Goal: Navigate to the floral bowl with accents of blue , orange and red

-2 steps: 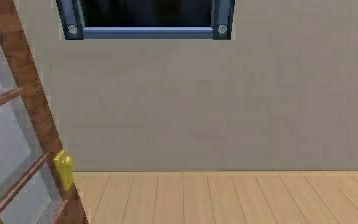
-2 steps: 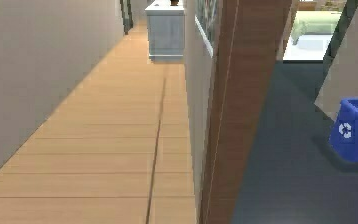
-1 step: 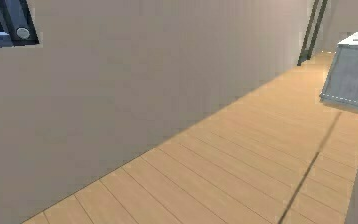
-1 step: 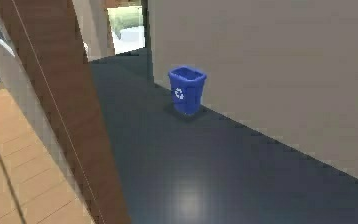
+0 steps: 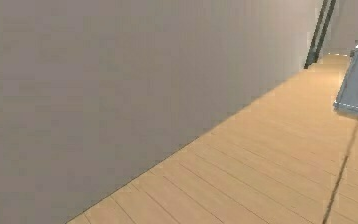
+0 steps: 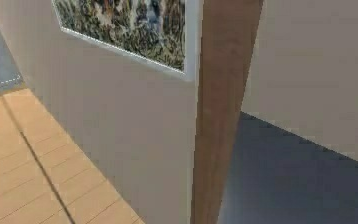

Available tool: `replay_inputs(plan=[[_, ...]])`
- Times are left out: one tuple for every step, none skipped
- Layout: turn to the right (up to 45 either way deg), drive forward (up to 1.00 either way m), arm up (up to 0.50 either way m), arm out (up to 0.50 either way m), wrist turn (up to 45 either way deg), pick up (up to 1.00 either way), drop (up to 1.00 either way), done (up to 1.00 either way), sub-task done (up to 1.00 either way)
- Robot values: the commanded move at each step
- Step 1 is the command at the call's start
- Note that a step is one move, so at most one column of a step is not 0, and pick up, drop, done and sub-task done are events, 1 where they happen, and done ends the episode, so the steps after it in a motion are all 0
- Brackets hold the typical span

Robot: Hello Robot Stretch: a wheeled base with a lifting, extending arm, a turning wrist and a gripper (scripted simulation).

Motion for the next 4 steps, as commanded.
replay_inputs(plan=[[33.0,0.00,0.00,0.00,0.0,0.00,0.00,0.00,0.00],[0.0,1.00,0.00,0.00,0.0,0.00,0.00,0.00,0.00],[0.0,1.00,0.00,0.00,0.0,0.00,0.00,0.00,0.00],[3.0,0.00,0.00,0.00,0.0,0.00,0.00,0.00,0.00]])
